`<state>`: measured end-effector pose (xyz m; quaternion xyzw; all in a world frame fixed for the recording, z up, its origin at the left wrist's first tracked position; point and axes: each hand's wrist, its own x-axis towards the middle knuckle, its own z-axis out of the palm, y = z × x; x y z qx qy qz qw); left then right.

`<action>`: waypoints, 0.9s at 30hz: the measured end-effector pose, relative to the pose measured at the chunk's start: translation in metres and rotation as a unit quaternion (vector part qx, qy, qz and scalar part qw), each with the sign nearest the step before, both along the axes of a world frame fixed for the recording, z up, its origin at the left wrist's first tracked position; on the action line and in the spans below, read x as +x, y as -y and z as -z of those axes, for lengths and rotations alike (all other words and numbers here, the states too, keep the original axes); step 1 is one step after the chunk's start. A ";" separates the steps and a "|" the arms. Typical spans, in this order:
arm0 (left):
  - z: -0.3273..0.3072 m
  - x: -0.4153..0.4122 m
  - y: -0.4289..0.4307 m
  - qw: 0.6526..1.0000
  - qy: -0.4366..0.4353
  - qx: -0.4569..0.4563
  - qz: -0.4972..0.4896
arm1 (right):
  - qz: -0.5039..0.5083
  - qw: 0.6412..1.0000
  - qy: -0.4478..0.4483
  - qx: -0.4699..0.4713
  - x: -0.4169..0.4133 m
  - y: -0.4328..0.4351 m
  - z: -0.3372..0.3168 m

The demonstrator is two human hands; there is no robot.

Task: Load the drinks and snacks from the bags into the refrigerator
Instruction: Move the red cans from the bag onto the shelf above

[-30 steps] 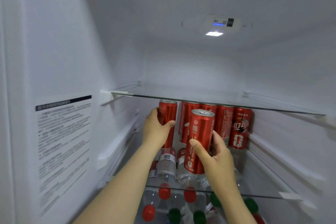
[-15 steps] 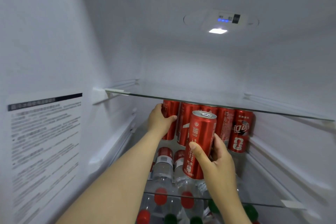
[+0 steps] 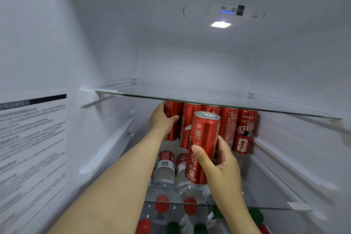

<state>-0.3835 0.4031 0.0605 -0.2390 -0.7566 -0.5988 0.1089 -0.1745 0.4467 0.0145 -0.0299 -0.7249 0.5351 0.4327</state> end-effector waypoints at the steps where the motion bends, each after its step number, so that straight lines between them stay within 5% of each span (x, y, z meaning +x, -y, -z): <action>1: 0.000 0.000 -0.001 1.000 -0.003 0.000 -0.002 | 0.001 1.000 0.000 0.000 0.000 0.000 0.000; 17: 0.020 0.010 0.001 0.995 0.059 -0.075 -0.015 | 0.003 1.000 0.005 0.004 0.001 0.001 -0.001; 23: 0.022 0.034 0.026 0.988 0.141 0.029 -0.059 | 0.019 1.000 0.013 0.012 0.000 0.001 -0.001; 27: 0.036 0.076 0.048 0.990 0.133 0.053 0.000 | 0.054 0.998 0.024 0.000 -0.001 0.000 0.003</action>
